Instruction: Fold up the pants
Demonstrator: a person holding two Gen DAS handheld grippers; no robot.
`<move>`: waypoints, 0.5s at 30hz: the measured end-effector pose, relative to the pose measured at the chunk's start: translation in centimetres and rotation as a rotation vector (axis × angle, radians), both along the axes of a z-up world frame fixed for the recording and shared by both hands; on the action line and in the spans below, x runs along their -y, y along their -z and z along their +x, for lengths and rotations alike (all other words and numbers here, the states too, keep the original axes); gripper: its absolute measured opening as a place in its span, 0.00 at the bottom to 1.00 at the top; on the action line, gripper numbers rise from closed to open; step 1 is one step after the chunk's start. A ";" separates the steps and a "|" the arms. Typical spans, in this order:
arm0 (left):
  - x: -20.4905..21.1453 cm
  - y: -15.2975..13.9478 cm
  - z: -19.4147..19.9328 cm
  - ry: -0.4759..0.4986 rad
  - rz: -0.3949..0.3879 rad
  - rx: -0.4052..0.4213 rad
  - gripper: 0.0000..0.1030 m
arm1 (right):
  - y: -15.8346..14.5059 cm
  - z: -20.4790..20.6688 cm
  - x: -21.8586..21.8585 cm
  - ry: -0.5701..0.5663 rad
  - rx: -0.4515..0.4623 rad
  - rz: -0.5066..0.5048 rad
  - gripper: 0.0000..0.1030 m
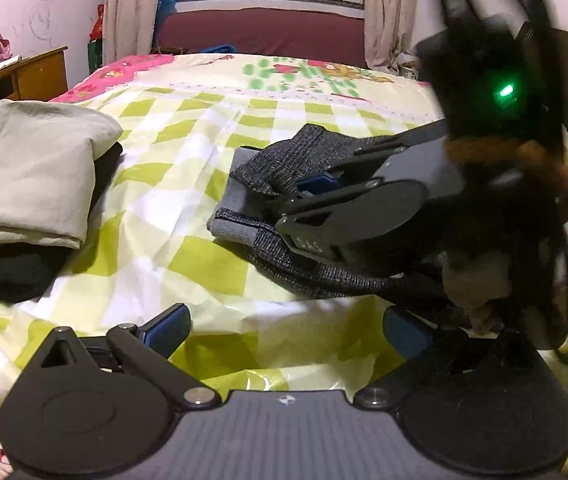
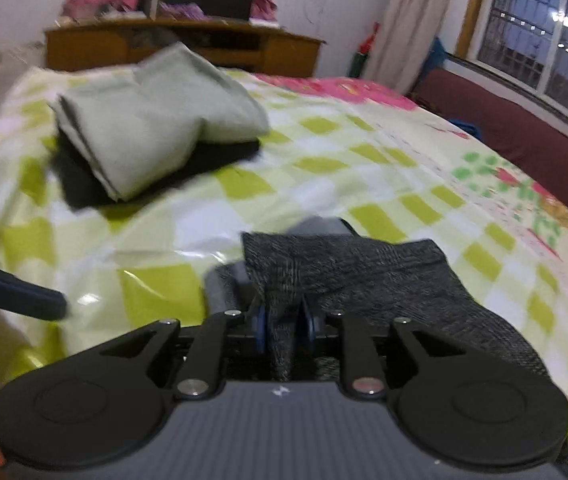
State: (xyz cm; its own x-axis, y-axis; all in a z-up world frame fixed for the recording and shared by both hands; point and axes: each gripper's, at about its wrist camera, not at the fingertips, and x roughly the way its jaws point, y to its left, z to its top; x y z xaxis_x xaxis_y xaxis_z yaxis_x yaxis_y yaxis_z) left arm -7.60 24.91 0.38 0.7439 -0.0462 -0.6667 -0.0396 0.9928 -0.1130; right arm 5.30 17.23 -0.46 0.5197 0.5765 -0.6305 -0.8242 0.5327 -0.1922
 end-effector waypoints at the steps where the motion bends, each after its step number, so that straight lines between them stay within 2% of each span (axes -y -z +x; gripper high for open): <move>1: 0.0 0.0 -0.1 0.000 0.007 -0.004 1.00 | 0.0 0.0 0.0 0.000 -0.005 0.008 0.17; 5: 0.5 -0.2 -0.4 0.004 0.035 -0.013 1.00 | 0.2 0.0 0.2 0.001 -0.004 0.034 0.15; 8: 0.9 -0.4 -0.6 0.012 0.050 -0.021 1.00 | 0.0 -0.6 0.6 -0.058 0.026 0.028 0.17; 10: 1.0 -0.6 -0.8 0.017 0.068 -0.019 1.00 | -0.2 -0.6 1.2 -0.103 -0.013 0.037 0.24; 13: 0.8 -1.3 -1.2 0.019 0.091 -0.007 1.00 | -1.4 -0.3 2.9 -0.142 -0.108 0.127 0.23; 15: 0.5 -2.0 -1.3 0.016 0.099 0.011 1.00 | -2.8 0.0 4.3 -0.127 -0.104 0.179 0.24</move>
State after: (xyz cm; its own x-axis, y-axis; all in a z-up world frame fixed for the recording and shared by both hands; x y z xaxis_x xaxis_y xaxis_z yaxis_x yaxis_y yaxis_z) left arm -8.85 24.43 2.42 0.7508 0.0078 -0.6605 -0.0231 0.9996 -0.0144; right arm 5.30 12.90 2.35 0.3735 0.7402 -0.5590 -0.8970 0.4418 -0.0144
